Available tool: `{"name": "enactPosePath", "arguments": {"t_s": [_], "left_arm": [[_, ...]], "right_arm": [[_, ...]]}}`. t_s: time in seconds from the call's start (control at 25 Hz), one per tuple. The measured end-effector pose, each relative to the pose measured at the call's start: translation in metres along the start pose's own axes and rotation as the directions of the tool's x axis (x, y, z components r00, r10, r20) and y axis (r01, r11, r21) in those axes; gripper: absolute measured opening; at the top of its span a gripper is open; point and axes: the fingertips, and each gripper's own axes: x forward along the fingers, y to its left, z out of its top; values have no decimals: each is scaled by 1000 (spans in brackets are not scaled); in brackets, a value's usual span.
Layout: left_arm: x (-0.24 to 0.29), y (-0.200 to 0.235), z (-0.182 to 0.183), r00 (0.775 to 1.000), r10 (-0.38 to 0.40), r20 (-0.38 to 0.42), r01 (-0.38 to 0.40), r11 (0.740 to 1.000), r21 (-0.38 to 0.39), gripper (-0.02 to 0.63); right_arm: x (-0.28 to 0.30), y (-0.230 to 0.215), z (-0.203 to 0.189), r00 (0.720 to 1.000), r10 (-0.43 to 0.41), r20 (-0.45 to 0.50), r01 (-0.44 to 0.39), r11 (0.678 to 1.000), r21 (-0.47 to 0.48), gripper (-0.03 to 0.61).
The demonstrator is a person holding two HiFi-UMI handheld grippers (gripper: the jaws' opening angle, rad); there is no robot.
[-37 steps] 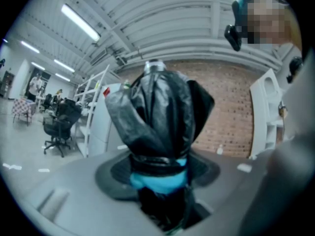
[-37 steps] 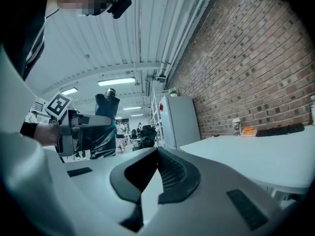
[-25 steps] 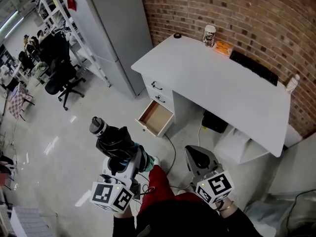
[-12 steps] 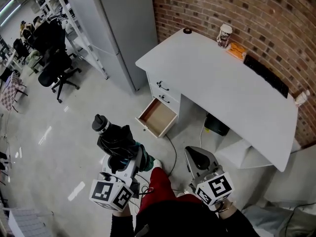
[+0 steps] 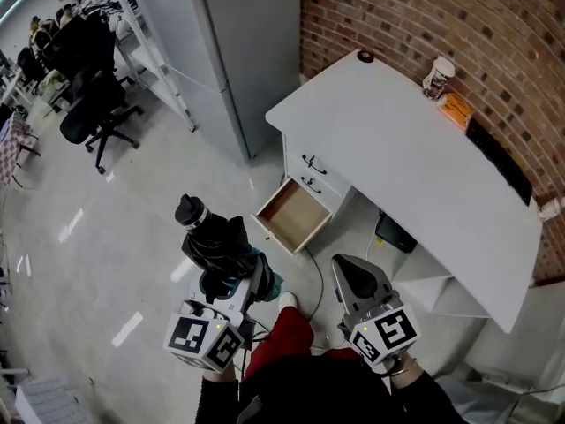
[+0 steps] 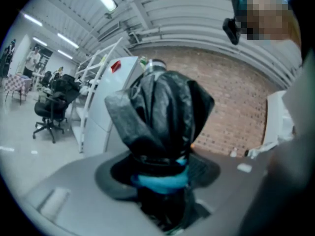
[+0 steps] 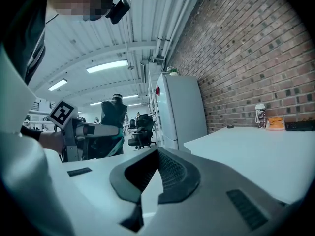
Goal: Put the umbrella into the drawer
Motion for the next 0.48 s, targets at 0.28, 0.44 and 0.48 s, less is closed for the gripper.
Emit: {"name": "enactPosePath", "arguments": {"t_s": [0.28,0.44,0.48], "left_arm": [[30,52,3,999,-13,-33,12,1000,-27,249],[37,68,-3,999,-11,-44,7,997,-71,249],[38,70,-6,999,-11,-46,7,997,-81,249]], "right_arm": [[60,-2,-2,999,-25,-29,25,1000,13,2],[72,-3,-7,997,-30,-66,32,999,22,2],[73,-5,-7,997,-37,-73,39,999,23,2]]}}
